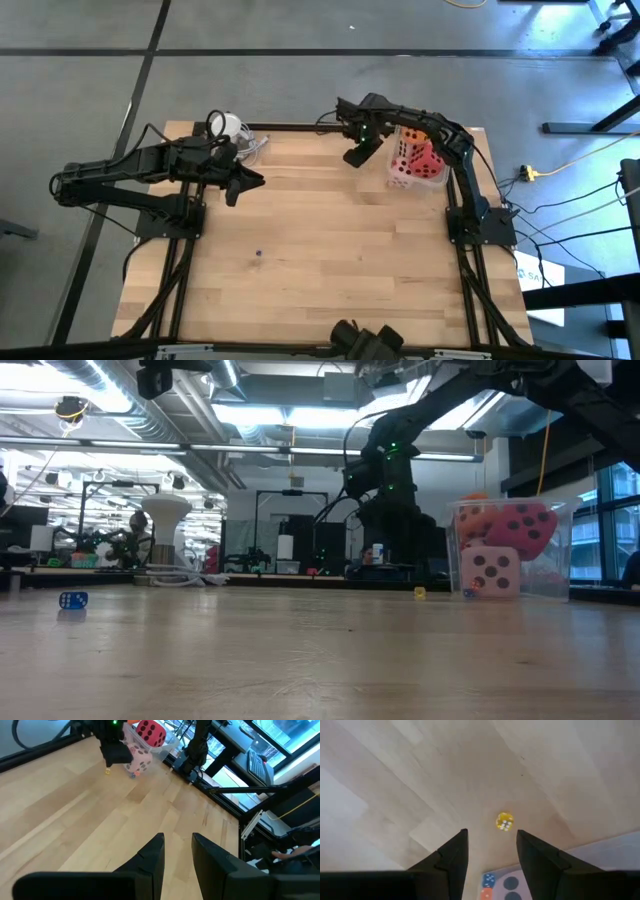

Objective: Pick & Place Dice
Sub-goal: Put the small yellow die into the container

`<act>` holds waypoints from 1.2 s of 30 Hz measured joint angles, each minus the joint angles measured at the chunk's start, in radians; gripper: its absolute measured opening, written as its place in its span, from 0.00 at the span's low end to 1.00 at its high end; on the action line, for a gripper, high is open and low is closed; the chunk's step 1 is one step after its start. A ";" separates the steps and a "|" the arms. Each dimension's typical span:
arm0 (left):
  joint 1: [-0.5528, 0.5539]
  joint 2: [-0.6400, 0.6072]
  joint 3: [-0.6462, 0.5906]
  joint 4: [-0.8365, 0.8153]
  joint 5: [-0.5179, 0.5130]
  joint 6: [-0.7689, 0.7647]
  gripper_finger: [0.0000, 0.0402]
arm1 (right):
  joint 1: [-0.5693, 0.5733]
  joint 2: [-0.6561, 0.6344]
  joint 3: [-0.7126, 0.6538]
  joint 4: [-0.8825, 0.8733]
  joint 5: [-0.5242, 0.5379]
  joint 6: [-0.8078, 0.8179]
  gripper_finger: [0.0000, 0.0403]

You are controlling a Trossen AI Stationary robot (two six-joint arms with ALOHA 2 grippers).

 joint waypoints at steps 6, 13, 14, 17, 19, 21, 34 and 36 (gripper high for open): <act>0.000 0.000 0.000 0.000 0.000 -0.003 0.23 | -0.036 0.009 0.001 -0.026 -0.023 0.000 0.41; 0.000 0.000 0.000 0.000 0.000 -0.003 0.23 | -0.063 0.060 0.000 -0.076 -0.025 -0.005 0.41; 0.000 0.000 0.000 0.000 0.000 -0.003 0.23 | -0.063 0.060 0.000 -0.076 -0.029 -0.005 0.41; 0.000 0.000 0.000 0.000 0.000 -0.002 0.23 | -0.062 0.060 0.000 -0.063 -0.047 -0.006 0.41; 0.000 0.000 0.000 0.000 -0.001 0.000 0.23 | -0.064 0.060 0.000 -0.061 -0.051 -0.005 0.41; 0.000 0.000 0.000 0.000 -0.001 0.000 0.23 | -0.066 0.066 0.000 -0.060 -0.052 -0.005 0.41; 0.000 0.000 0.000 0.000 -0.001 -0.008 0.23 | -0.083 0.112 0.000 -0.056 -0.106 -0.011 0.41; 0.000 0.000 0.000 0.000 -0.001 -0.009 0.23 | -0.088 0.112 0.000 -0.055 -0.109 -0.011 0.41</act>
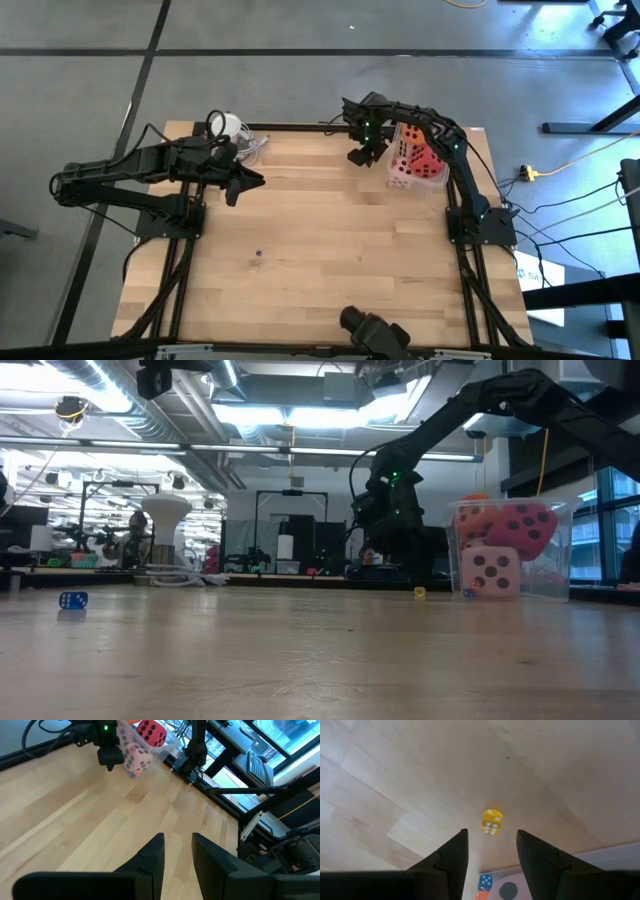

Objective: Pick & Place Dice
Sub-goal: Put the small yellow die into the container

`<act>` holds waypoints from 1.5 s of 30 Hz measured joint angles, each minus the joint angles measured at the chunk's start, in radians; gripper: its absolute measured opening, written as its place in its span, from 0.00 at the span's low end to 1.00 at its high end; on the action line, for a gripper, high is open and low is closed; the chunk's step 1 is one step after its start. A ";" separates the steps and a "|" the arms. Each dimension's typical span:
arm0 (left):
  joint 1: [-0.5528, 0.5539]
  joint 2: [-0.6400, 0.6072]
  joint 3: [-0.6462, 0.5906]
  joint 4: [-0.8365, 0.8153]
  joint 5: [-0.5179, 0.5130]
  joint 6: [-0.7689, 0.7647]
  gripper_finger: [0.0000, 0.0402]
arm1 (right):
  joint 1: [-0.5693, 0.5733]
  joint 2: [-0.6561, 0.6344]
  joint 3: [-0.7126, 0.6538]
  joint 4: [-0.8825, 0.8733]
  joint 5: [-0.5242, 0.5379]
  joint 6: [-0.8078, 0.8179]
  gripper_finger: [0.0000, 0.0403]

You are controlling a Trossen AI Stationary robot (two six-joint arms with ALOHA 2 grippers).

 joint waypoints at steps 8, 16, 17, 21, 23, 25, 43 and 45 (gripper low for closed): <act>0.000 0.000 0.000 0.011 0.000 -0.010 0.23 | -0.008 0.000 0.000 -0.002 -0.104 0.010 0.41; 0.000 0.000 0.000 0.063 0.017 -0.013 0.23 | -0.024 0.000 0.000 -0.029 -0.121 0.030 0.41; 0.000 0.000 0.000 0.064 0.021 -0.015 0.23 | -0.023 0.000 0.000 -0.038 -0.121 0.027 0.41; 0.000 0.000 0.000 0.063 0.022 -0.017 0.23 | -0.021 0.000 0.000 -0.048 -0.122 0.018 0.41; 0.000 0.000 0.000 0.063 0.022 -0.017 0.23 | -0.022 0.000 0.000 -0.045 -0.122 0.018 0.41; 0.000 0.000 0.000 0.063 0.022 -0.017 0.23 | -0.024 -0.001 0.000 -0.036 -0.121 0.028 0.41; 0.000 0.000 0.000 0.063 0.023 -0.025 0.23 | -0.056 0.035 0.000 -0.012 -0.165 0.060 0.41; 0.000 0.000 0.000 0.063 0.023 -0.025 0.23 | -0.059 0.035 0.000 -0.006 -0.168 0.065 0.41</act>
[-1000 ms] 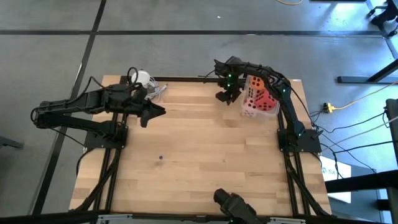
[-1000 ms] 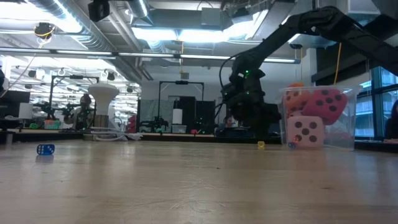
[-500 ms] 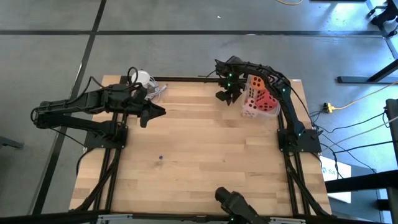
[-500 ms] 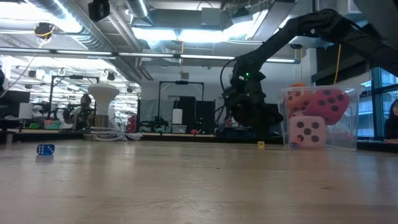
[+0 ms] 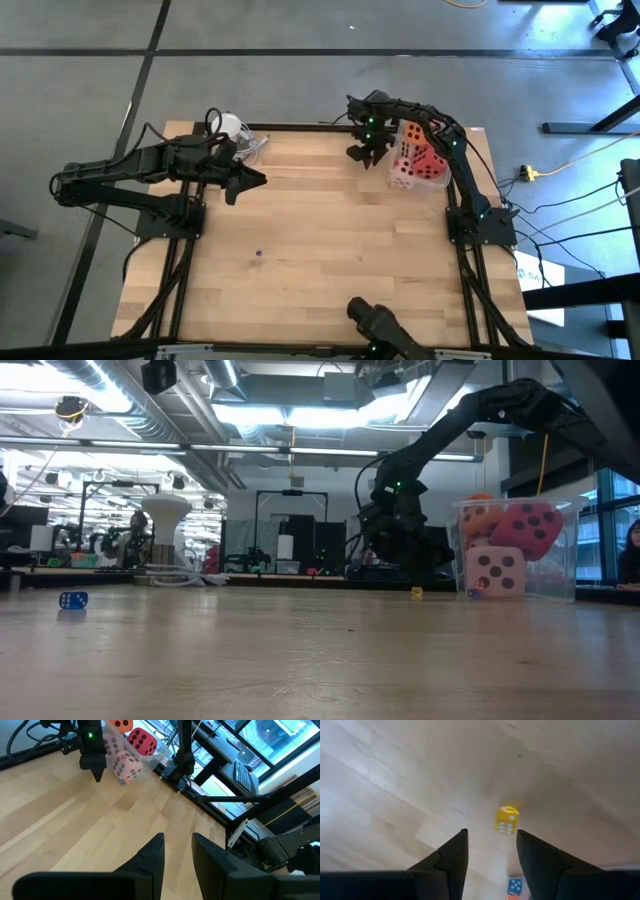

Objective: Pick & Place Dice
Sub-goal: Put the small yellow die into the container

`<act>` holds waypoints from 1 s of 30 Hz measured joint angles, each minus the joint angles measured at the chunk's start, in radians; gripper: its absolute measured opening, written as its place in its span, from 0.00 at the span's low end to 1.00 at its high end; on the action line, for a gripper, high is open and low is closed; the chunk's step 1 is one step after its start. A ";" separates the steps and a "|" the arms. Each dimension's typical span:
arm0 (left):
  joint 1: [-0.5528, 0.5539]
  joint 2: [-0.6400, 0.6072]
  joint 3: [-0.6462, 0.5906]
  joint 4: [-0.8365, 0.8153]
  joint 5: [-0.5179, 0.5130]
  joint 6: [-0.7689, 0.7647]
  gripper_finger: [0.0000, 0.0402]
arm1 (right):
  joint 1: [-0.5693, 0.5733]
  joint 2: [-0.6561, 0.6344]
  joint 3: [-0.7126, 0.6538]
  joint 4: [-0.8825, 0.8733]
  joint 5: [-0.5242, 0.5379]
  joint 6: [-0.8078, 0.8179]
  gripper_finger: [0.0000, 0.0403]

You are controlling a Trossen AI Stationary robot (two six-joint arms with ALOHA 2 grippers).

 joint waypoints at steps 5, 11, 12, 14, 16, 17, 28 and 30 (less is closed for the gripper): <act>0.000 0.000 0.000 0.000 0.000 0.000 0.23 | -0.010 0.000 0.000 0.006 -0.004 0.018 0.41; 0.000 0.000 0.000 0.000 0.000 -0.003 0.23 | -0.008 0.000 0.000 0.027 0.002 0.036 0.41; 0.000 0.000 0.000 0.000 0.000 -0.003 0.23 | -0.009 0.000 0.000 0.027 0.002 0.046 0.41; 0.000 0.000 0.000 0.000 0.000 -0.006 0.23 | -0.009 0.000 0.000 0.029 0.002 0.050 0.40; 0.000 0.000 0.000 0.000 0.000 -0.011 0.23 | -0.010 0.000 0.000 0.029 0.002 0.051 0.37; 0.000 0.000 0.000 0.000 0.000 -0.011 0.23 | -0.009 0.000 0.000 0.029 0.002 0.054 0.35; 0.000 0.000 0.000 0.000 0.000 -0.029 0.23 | -0.009 0.000 0.000 0.031 0.002 0.096 0.13; 0.000 0.000 0.000 0.000 0.000 -0.030 0.23 | -0.009 0.000 0.000 0.031 0.002 0.096 0.15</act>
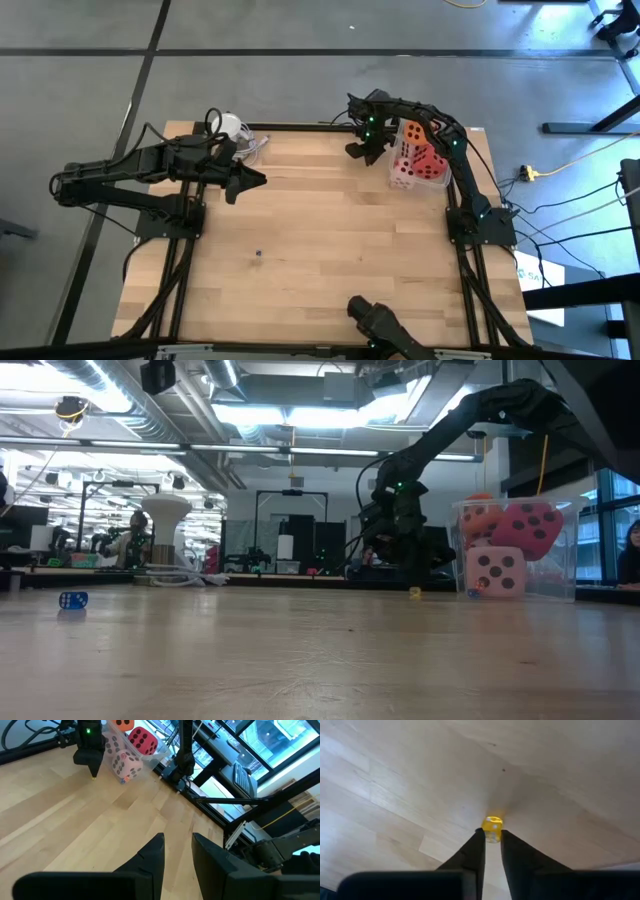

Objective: Pick & Place Dice
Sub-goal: Put the small yellow die into the container

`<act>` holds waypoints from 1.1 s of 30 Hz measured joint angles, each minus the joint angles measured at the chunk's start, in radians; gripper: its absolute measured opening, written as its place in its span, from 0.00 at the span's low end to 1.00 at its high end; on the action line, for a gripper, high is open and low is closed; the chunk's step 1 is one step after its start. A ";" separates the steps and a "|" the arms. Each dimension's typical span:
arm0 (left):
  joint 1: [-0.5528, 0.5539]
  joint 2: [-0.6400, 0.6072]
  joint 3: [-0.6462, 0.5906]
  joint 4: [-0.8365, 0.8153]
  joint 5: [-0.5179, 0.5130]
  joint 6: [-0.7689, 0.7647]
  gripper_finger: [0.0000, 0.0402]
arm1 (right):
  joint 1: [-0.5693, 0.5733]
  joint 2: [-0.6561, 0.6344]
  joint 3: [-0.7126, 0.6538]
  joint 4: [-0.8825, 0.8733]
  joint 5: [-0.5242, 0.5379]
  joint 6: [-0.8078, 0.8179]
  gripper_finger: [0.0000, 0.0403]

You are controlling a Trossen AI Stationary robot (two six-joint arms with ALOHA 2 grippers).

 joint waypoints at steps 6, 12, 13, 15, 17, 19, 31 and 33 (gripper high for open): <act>0.000 0.000 0.000 0.000 0.000 0.000 0.23 | 0.004 0.000 0.000 0.000 0.024 0.006 0.28; 0.000 0.000 0.000 0.000 0.000 0.001 0.23 | 0.009 0.000 0.000 -0.003 0.004 0.007 0.35; 0.000 0.000 0.000 0.000 0.000 0.001 0.23 | 0.011 0.000 0.000 -0.003 0.004 0.007 0.35; 0.000 0.000 0.000 0.000 0.000 0.001 0.23 | 0.016 0.000 0.000 -0.002 0.003 0.006 0.35; 0.000 0.000 0.000 0.000 0.000 0.001 0.23 | 0.019 0.009 0.001 -0.004 -0.003 0.007 0.33; 0.000 0.000 0.000 0.000 0.000 0.001 0.23 | 0.025 0.026 0.001 -0.018 -0.008 0.007 0.32; 0.000 0.000 0.000 0.000 0.007 0.001 0.23 | 0.037 0.038 0.002 -0.012 0.002 -0.001 0.23; 0.000 0.000 0.000 0.000 0.008 0.001 0.23 | 0.037 0.038 0.002 -0.012 0.004 -0.003 0.21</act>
